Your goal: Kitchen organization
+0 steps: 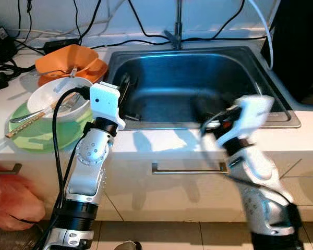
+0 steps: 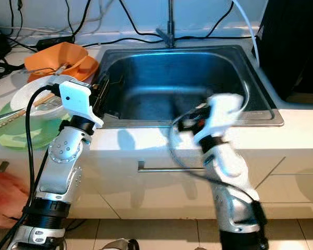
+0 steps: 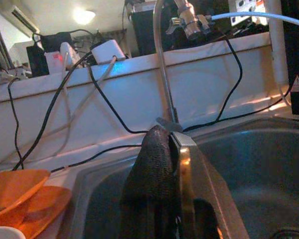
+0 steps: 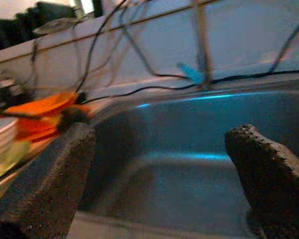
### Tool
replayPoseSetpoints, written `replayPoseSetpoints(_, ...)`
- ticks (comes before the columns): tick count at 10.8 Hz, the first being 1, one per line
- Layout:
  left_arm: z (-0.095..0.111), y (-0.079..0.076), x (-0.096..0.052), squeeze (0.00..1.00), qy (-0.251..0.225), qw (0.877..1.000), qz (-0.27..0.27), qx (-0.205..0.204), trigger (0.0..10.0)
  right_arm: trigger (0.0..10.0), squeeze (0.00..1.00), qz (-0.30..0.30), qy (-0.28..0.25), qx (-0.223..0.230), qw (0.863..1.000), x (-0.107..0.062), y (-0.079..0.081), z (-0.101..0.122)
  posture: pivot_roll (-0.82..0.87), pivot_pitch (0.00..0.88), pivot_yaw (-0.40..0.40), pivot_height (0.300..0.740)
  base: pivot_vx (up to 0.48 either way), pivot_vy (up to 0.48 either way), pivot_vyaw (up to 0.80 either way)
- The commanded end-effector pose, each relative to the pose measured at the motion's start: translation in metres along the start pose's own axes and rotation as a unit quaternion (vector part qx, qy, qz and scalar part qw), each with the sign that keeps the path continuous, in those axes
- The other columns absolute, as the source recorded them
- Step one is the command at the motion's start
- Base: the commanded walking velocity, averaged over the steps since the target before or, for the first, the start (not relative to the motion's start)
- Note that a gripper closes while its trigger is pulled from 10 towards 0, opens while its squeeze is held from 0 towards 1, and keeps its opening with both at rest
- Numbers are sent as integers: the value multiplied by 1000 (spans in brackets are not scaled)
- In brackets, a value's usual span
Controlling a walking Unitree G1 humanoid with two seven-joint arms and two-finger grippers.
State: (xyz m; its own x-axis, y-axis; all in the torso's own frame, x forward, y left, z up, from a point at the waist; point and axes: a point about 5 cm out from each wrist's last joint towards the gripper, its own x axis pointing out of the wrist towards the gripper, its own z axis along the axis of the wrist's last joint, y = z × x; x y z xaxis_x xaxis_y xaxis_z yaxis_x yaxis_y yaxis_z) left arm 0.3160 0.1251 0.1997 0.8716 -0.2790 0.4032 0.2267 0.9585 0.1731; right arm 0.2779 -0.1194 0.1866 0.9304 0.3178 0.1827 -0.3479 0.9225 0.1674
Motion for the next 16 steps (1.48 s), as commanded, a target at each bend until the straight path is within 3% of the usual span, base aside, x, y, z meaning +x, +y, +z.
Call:
replayPoseSetpoints(1, 2, 1, 2, 0, -4, 1000, -3, 5, 0, 10000, 0, 17, -3, -2, 1000, 0, 6, 2, 5, 57, 84, 740, 0, 0, 0)
replayPoseSetpoints(4, 1, -4, 0, 0, -2, 1000, -9, -4, 627, 10000, 0, 21, -4, -9, 1000, -1, 7, 3, 3, 61, 85, 740, 0, 0, 0)
replayPoseSetpoints(13, 2, -5, 2, 0, -4, 1000, -14, -6, 1216, 10000, 0, 6, -9, -17, 1000, 1, 5, 4, 5, 64, 87, 740, 0, 0, 638)
replayPoseSetpoints(15, 2, -4, 3, 0, -2, 1000, -16, -7, 0, 10000, 0, -13, -16, -12, 1000, 1, 1, 6, 4, 64, 89, 740, 0, 0, 0)
replayPoseSetpoints(16, 2, -4, 4, 0, -1, 1000, -18, -8, 0, 10000, 0, -15, -17, -13, 1000, 1, 0, 6, 4, 65, 90, 740, 480, 0, 0)
